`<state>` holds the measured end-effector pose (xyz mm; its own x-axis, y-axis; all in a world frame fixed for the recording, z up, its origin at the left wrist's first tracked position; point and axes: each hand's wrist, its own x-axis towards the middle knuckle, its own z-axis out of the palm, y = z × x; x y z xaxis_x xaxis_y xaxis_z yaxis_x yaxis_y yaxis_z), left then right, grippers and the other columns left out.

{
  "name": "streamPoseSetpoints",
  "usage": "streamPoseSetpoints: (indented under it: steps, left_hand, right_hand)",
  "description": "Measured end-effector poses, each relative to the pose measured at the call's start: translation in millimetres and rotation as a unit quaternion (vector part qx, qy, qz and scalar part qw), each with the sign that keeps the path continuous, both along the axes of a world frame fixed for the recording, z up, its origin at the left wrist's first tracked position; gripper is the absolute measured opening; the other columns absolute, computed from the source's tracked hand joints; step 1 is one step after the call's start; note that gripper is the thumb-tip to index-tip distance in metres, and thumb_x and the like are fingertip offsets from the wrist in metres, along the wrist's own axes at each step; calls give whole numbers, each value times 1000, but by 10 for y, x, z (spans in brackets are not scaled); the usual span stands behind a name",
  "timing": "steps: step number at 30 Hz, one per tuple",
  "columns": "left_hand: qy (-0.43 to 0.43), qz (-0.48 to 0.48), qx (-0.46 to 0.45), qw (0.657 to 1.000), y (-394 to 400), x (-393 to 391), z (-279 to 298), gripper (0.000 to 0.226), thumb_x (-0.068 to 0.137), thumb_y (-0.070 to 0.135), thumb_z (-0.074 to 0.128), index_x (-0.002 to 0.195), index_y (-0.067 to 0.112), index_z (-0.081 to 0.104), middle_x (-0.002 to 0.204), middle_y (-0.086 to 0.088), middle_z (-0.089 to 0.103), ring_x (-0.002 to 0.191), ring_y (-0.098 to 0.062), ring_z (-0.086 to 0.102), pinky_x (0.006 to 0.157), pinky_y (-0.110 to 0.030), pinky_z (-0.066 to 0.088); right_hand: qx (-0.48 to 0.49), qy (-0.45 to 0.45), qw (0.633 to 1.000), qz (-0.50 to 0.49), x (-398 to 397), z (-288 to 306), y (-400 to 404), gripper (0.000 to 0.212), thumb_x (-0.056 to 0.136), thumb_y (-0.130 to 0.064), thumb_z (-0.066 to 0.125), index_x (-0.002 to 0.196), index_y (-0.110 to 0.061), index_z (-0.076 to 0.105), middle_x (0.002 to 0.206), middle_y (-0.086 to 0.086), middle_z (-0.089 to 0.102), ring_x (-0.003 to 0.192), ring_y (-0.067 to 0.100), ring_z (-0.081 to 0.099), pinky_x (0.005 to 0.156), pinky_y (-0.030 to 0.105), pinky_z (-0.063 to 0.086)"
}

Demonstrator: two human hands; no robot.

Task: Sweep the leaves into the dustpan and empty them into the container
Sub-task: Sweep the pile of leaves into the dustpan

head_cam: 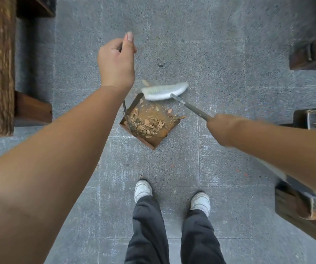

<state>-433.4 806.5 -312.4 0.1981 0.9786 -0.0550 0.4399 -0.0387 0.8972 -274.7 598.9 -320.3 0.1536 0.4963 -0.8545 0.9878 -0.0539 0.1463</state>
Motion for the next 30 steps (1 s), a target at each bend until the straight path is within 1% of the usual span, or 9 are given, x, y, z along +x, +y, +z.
streamPoseSetpoints:
  steps: [4,9,11,15,19,22,26,28,30]
  left_hand:
    - [-11,-11,2,1000,-7,26,6,40,88,43,45,61,15,56,50,2,40,56,-15,39,56,-28,29]
    - [-9,-32,-2,999,-60,224,60,40,88,41,46,65,11,58,51,4,40,57,-16,38,57,-29,28]
    - [-7,-40,-4,999,-62,287,79,46,88,43,45,67,5,61,53,1,41,57,-16,38,57,-29,28]
    - [-7,-37,2,999,-28,334,96,50,88,43,45,70,-1,61,58,-6,44,58,-15,38,57,-30,29]
    - [-2,-32,-8,999,-13,294,64,41,87,44,45,65,13,58,52,3,43,57,-17,40,57,-29,31]
    - [-1,-26,-12,1000,10,306,63,39,87,45,46,63,16,57,51,4,43,57,-17,40,58,-29,31]
    - [-5,-27,-12,1000,33,321,40,39,86,45,46,61,17,56,50,6,41,56,-17,38,57,-29,30]
    - [-2,-34,-8,999,9,331,31,41,87,45,46,64,13,57,52,3,42,57,-16,39,57,-30,30]
    - [-2,-34,-5,999,13,338,31,42,87,45,46,65,11,58,55,-2,43,57,-16,39,57,-32,30]
  right_hand:
    - [-54,9,997,47,197,281,-461,49,92,-2,43,141,-9,36,73,-2,44,57,11,47,47,25,39]
    - [-55,19,998,9,323,646,-797,76,87,0,39,153,-27,12,89,2,53,76,21,58,61,31,48]
    - [-50,7,999,-9,359,684,-821,80,87,0,37,154,-31,6,78,-2,46,65,16,53,61,30,47]
    - [-13,-16,999,-40,463,571,-643,77,88,0,38,154,-28,12,72,-2,41,55,10,45,49,25,44]
    - [8,-35,998,-44,509,391,-392,65,91,-1,39,151,-21,21,78,2,45,62,17,52,45,26,40]
    - [11,-23,1000,-18,405,302,-327,60,94,-2,40,150,-15,22,79,2,50,57,12,52,39,22,36]
    - [-13,59,994,-87,309,349,-506,72,91,-1,48,152,-31,22,84,1,56,54,10,54,39,20,41]
    - [-18,84,989,-119,368,476,-653,73,88,-3,50,148,-38,29,86,-1,60,62,13,61,51,26,53]
    - [-24,72,988,-132,397,625,-795,75,88,-5,48,150,-40,24,76,-5,51,60,12,61,51,26,52]
